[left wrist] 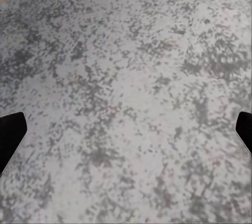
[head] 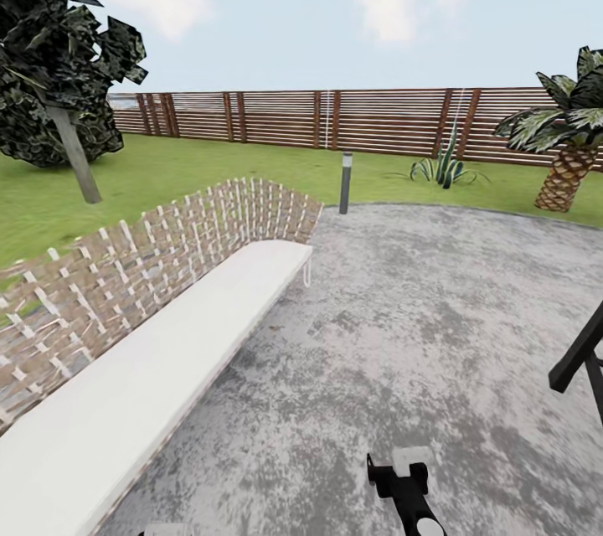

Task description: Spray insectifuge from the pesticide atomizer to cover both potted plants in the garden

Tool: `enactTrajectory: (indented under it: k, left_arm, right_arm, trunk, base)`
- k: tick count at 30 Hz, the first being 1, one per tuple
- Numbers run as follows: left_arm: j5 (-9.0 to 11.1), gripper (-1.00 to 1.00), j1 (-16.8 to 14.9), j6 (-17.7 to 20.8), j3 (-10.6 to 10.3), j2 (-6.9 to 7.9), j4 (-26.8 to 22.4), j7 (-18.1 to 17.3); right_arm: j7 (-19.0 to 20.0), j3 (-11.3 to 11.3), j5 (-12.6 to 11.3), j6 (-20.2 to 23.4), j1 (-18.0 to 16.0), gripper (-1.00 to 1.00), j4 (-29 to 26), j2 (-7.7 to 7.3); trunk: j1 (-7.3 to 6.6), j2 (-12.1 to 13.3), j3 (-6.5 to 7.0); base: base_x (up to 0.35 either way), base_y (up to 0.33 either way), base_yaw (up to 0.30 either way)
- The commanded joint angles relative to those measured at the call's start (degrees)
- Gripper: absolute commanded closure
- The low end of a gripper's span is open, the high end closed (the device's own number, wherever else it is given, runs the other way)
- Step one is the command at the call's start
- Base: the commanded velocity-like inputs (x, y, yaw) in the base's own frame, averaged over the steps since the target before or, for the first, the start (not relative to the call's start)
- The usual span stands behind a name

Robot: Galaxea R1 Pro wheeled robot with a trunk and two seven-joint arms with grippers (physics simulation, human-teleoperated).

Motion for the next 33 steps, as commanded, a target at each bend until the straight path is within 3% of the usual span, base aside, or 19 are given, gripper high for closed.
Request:
enactTrajectory:
  k: [1,11,33]
  left_arm:
    - [-0.11,-1.00,-0.03,-0.19,-0.05,0.00,0.05,0.16]
    - [-0.17,-1.00,-0.03,-0.19,-0.07,0.00,0.05,0.17]
    - [-0.08,-1.00,-0.03,-0.19,-0.04,0.00,0.05,0.17]
  right_arm:
    - [-0.51,0.28,0.08,-0.10,-0.04,-1.00,0.05,-0.03]
    - [-0.60,0.16,0.04,-0.12,-0.04,-1.00,0.05,-0.04]
    - [-0.60,0.21,0.01,-0.11,-0.04,-1.00,0.05,-0.03]
  trunk:
    - [0.03,-0.02,-0.05]
    - [0.03,-0.02,-0.05]
    - [0.03,-0.02,-0.05]
  base:
    - [0.338,0.000,0.000]
    - [0.338,0.000,-0.032]
    - [0.338,0.000,-0.256]
